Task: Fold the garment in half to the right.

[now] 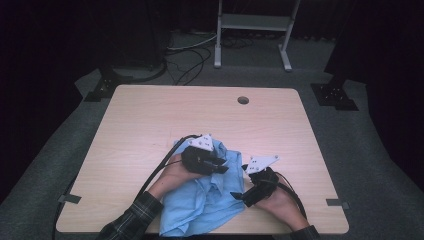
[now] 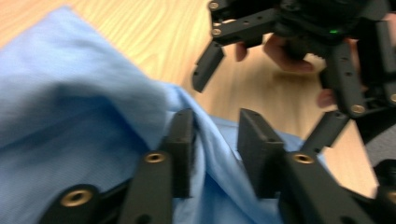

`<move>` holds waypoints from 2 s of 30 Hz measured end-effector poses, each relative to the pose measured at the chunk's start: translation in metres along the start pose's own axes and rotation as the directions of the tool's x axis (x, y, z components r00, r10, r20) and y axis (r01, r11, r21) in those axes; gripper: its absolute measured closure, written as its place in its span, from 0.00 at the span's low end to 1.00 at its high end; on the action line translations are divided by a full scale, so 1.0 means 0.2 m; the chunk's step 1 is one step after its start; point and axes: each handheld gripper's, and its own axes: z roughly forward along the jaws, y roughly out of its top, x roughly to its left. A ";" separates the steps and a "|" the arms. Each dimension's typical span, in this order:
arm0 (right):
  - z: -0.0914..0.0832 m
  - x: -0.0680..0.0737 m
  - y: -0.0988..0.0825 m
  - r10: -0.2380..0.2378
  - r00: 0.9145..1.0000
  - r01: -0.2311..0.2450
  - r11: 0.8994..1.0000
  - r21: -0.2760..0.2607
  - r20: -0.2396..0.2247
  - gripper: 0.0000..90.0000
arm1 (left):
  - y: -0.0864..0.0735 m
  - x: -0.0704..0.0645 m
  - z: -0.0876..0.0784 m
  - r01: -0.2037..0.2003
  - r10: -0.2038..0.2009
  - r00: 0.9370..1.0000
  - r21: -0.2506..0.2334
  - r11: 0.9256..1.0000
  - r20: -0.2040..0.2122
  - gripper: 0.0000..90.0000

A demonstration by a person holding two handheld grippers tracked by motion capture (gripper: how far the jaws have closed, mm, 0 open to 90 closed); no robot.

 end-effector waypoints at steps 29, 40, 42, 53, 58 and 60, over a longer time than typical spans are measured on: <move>-0.06 -0.01 0.22 -0.065 0.993 0.056 0.993 -0.100 -0.096 0.00 | -0.03 -0.03 -0.34 -0.083 0.081 0.986 -0.005 0.997 -0.147 0.00; 0.10 -0.09 0.42 -0.107 0.991 0.100 0.991 -0.086 -0.085 0.00 | -0.20 0.10 -0.43 -0.057 0.074 0.971 0.080 0.995 -0.225 0.00; 0.14 -0.12 0.42 -0.106 0.992 0.101 0.993 -0.067 -0.073 0.00 | -0.21 0.12 -0.42 -0.055 0.070 0.972 0.075 0.996 -0.222 0.00; 0.32 -0.25 0.28 -0.051 0.995 0.058 0.994 0.089 -0.083 0.00 | -0.30 0.19 -0.26 -0.027 0.073 0.970 0.195 0.980 -0.232 0.00; 0.35 -0.27 0.26 -0.123 0.987 0.136 0.983 0.121 -0.106 0.00 | -0.35 0.20 -0.23 -0.002 0.041 0.968 0.155 0.988 -0.249 0.00; 0.35 -0.30 0.25 -0.138 0.982 0.151 0.983 0.104 -0.127 0.00 | -0.34 0.20 -0.21 -0.005 0.053 0.959 0.169 0.986 -0.279 0.00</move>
